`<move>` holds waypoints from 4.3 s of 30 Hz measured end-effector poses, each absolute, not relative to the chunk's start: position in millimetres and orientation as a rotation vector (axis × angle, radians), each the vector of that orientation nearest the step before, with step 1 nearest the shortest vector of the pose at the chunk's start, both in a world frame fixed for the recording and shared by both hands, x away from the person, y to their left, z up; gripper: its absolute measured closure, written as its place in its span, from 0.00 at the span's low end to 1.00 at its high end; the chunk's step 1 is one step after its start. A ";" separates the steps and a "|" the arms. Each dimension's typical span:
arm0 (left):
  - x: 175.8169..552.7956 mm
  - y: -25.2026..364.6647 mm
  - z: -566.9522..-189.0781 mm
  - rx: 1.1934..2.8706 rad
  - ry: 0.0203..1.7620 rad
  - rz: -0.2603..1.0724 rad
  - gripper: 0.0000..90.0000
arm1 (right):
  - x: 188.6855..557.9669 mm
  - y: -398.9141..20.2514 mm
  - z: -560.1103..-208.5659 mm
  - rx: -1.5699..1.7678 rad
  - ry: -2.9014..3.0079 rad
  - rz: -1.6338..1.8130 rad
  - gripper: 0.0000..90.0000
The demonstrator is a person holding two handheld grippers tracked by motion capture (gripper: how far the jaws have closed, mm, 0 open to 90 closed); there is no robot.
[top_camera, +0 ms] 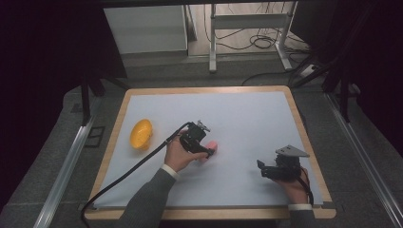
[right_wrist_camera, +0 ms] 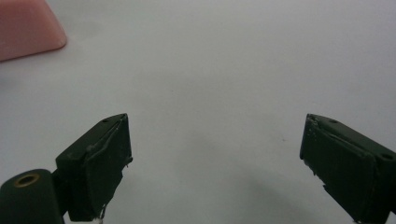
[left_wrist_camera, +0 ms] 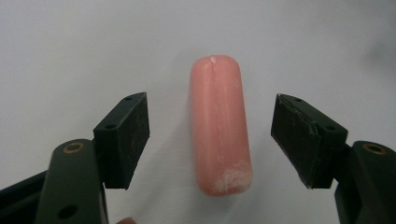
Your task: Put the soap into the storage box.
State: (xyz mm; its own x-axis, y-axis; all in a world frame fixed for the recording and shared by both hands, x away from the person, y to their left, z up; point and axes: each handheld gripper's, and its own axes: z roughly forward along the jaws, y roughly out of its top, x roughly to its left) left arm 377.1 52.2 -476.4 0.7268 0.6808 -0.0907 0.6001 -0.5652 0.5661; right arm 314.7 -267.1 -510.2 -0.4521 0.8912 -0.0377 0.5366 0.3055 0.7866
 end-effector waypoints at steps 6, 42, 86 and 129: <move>386.6 48.5 -490.0 2.362 1.004 0.169 0.34 | 315.2 -268.0 -510.9 1.269 2.102 0.990 0.10; 378.6 50.0 -486.9 2.360 0.982 0.189 0.67 | 314.4 -269.9 -508.2 1.270 2.078 1.001 0.10; 366.3 121.5 -449.7 2.217 1.049 0.312 0.67 | 315.4 -268.7 -511.0 1.269 2.092 0.983 0.10; 372.1 190.4 -446.3 2.122 1.216 0.371 0.67 | 316.0 -265.3 -514.6 1.266 2.111 0.970 0.10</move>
State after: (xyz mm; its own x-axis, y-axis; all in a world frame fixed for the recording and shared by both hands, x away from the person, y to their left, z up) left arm 372.1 190.4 -446.3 0.5283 0.8457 -0.0751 0.6600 -0.3533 0.6630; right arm 316.0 -265.3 -514.6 -0.4490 0.8921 -0.0499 0.5430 0.3168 0.7777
